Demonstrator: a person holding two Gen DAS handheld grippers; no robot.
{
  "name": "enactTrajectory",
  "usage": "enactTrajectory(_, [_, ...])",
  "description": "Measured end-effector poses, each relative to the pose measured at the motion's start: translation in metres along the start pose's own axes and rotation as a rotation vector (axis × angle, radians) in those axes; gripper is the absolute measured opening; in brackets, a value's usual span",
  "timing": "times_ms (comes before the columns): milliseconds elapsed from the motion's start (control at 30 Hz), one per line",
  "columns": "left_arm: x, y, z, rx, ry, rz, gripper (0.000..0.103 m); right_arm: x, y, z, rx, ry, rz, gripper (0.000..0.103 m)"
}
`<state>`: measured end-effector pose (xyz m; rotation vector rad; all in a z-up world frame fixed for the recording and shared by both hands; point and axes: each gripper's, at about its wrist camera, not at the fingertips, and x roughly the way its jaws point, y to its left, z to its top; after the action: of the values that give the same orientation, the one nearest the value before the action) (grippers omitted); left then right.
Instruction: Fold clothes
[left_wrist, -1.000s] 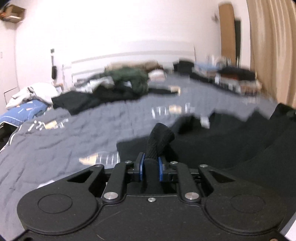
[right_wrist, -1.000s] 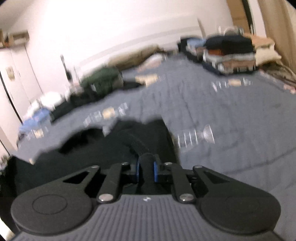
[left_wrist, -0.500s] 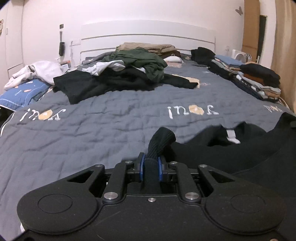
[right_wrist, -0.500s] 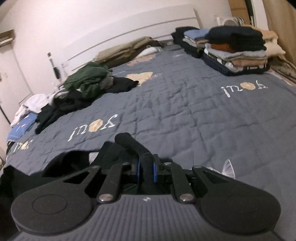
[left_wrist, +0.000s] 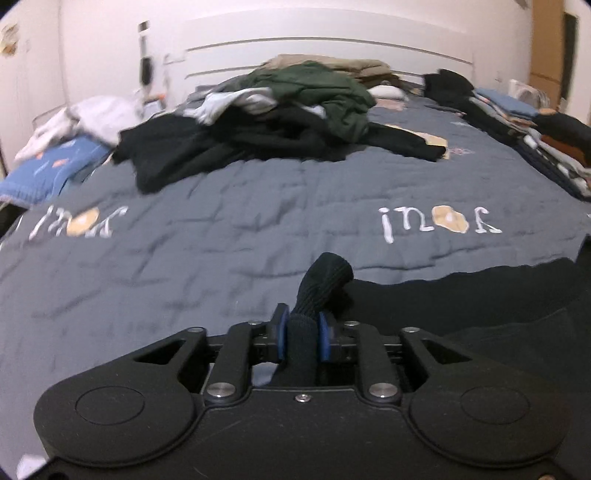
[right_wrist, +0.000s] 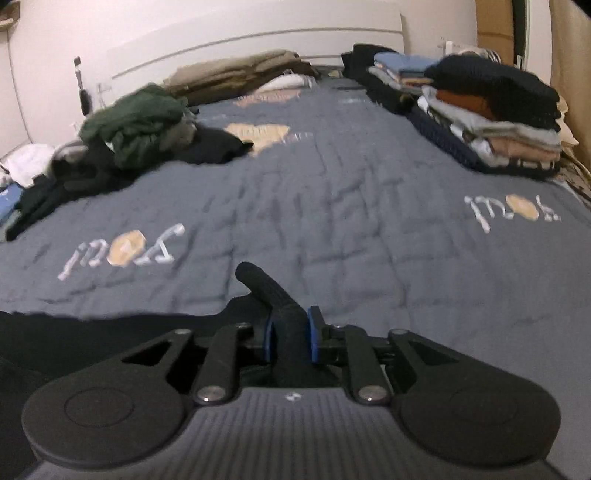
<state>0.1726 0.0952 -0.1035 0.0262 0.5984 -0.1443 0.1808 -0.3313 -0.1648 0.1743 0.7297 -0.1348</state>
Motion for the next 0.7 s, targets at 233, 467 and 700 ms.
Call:
enactTrajectory(233, [-0.046, 0.003, -0.003, -0.089, -0.064, -0.021, 0.059, -0.075, -0.019, 0.015, 0.023, -0.052, 0.049, 0.052])
enactTrajectory(467, [-0.133, -0.020, -0.054, -0.310, -0.085, -0.206, 0.070, -0.187, -0.042, -0.052, 0.230, -0.098, 0.196, 0.059])
enactTrajectory(700, [-0.159, -0.043, -0.108, -0.447, -0.034, -0.340, 0.073, -0.238, -0.072, -0.142, 0.527, -0.094, 0.259, 0.059])
